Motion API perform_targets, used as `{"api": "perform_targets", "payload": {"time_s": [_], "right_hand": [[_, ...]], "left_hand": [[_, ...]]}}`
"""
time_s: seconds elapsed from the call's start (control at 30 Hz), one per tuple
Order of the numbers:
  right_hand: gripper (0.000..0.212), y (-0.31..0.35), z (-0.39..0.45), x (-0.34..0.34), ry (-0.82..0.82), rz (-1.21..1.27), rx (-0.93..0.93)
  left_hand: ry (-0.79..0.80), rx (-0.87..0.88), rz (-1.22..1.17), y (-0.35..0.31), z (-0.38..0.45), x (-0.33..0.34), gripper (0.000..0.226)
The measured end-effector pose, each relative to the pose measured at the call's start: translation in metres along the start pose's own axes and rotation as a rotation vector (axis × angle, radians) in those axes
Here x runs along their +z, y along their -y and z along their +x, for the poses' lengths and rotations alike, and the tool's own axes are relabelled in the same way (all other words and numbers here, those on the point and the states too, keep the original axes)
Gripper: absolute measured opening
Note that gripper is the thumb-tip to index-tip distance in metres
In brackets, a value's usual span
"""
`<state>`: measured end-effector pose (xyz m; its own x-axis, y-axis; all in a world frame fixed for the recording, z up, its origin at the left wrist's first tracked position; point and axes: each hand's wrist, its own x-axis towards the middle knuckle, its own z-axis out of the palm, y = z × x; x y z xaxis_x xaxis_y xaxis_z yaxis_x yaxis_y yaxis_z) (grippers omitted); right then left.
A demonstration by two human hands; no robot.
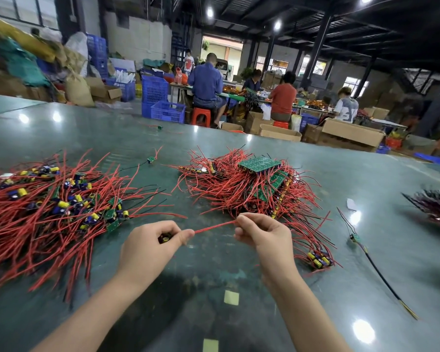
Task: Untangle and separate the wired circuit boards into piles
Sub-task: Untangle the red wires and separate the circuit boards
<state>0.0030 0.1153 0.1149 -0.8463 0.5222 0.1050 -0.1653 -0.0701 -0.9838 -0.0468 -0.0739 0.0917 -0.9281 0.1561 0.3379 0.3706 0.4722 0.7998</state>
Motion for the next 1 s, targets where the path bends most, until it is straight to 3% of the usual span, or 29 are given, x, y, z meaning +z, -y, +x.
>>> {"api": "perform_targets", "payload": {"time_s": [0.2,0.33,0.6,0.67,0.8,0.9,1.0], "right_hand": [[0.017,-0.005,0.002,-0.002,-0.103,-0.253,-0.152],[0.01,-0.005,0.005,-0.004,0.027,-0.057,-0.035],[0.009,-0.005,0.005,-0.001,-0.004,0.32,0.143],[0.008,-0.002,0.004,0.0,0.002,0.309,0.089],[0.011,-0.004,0.001,0.003,-0.084,-0.014,-0.135],[0.017,-0.007,-0.005,0.007,-0.11,-0.189,-0.347],[0.018,-0.007,-0.012,0.01,-0.061,-0.232,-0.454]], "left_hand": [[0.026,0.029,0.054,-0.003,-0.004,0.006,0.017],[0.02,-0.013,-0.01,0.002,0.0,-0.001,0.033],[0.145,-0.034,-0.178,-0.003,-0.002,0.001,0.036],[0.184,-0.112,-0.386,-0.005,0.0,0.001,0.029],[0.226,-0.352,-1.002,-0.008,0.007,-0.002,0.03],[0.182,-0.346,-1.082,-0.004,0.01,-0.003,0.024],[0.089,-0.274,-0.993,0.0,0.012,0.0,0.026]]}}
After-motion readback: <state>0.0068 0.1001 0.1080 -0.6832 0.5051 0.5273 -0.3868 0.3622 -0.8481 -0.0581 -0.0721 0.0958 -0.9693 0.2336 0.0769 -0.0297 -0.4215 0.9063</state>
